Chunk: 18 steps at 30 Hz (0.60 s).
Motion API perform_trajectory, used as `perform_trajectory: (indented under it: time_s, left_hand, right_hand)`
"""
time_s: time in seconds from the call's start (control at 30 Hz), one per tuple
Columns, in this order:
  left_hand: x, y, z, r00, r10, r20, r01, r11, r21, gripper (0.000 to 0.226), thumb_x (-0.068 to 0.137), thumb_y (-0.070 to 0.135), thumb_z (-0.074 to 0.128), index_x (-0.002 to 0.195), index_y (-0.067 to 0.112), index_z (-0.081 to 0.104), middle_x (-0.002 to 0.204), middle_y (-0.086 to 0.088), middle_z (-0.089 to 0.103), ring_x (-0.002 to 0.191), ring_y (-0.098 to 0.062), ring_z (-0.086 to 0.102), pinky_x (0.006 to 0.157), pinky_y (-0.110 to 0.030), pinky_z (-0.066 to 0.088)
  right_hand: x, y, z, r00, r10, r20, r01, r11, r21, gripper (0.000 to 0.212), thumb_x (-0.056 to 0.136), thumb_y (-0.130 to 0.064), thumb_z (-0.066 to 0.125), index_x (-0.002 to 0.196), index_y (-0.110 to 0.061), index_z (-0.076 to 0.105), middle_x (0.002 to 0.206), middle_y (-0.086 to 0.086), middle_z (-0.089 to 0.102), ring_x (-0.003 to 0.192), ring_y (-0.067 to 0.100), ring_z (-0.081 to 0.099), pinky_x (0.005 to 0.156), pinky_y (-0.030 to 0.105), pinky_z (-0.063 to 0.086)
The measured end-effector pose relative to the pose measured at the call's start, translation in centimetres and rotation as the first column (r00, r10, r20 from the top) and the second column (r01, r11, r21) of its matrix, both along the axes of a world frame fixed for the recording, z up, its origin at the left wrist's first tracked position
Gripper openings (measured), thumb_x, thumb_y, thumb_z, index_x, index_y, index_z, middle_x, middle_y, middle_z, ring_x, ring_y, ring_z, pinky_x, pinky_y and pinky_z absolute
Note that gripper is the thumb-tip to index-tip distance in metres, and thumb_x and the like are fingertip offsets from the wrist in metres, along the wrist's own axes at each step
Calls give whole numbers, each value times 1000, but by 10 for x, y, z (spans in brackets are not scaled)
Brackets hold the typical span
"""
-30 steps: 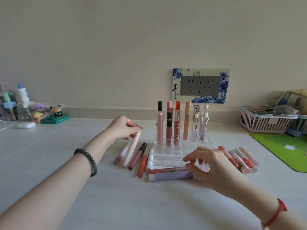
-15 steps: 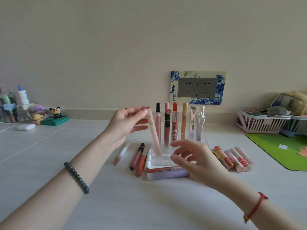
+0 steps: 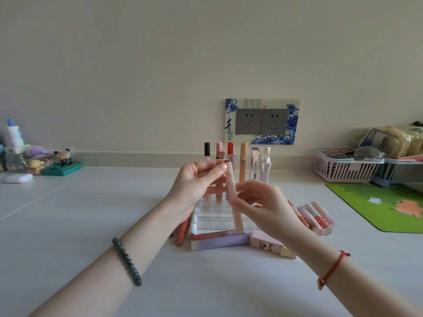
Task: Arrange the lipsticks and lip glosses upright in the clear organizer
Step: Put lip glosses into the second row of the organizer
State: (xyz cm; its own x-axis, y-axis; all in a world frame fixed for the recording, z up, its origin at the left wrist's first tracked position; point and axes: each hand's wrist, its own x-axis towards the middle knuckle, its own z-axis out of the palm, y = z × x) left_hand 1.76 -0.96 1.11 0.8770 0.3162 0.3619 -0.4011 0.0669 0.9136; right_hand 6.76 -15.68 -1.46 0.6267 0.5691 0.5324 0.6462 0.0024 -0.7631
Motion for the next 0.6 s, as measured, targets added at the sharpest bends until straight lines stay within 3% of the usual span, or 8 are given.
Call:
perform_trajectory:
  time_s: [0.1,0.27,0.43,0.5,0.6]
  left_hand:
    - [2,0,-1,1000,-1,9,1,1000,-13,12,79,7,62,87,12,69,73,0,74,69,-11,69,60,-21,56]
    - [2,8,-7,1000,16,24,-16,1000,4,27,64,22,68,90,13,70,78,1,75,74,-10,70,60,-20,55]
    - [0,36,-24,969,244,29,-245,961,127,9,79,16,65,85,22,69,74,11,74,73,-1,68,64,-13,53]
    - [1,46,-32,945,325,27,-324,928,182,12,82,13,63,84,24,68,71,14,73,73,3,66,65,-8,51]
    - [1,56,-43,916,402,-4,-382,873,303,12,83,14,63,92,21,68,85,13,70,79,5,63,68,0,44]
  right_hand:
    - [6,-2,2,1000,17,9,-17,1000,-14,9,77,-18,67,85,-22,65,67,-17,69,66,1,64,61,9,48]
    - [21,-5,8,998,-41,47,43,999,-33,14,77,-12,67,89,-18,64,77,-5,68,71,7,64,67,15,52]
    - [48,-10,23,978,-182,105,184,983,-17,18,78,-9,65,94,-15,62,80,-9,64,72,2,62,66,8,50]
    - [58,-9,27,965,-234,120,236,972,-2,17,78,-10,65,94,-16,61,79,-10,63,73,3,62,65,10,51]
    - [69,0,26,952,-277,133,279,960,5,15,78,-11,65,91,-16,61,78,-10,62,74,4,61,65,13,50]
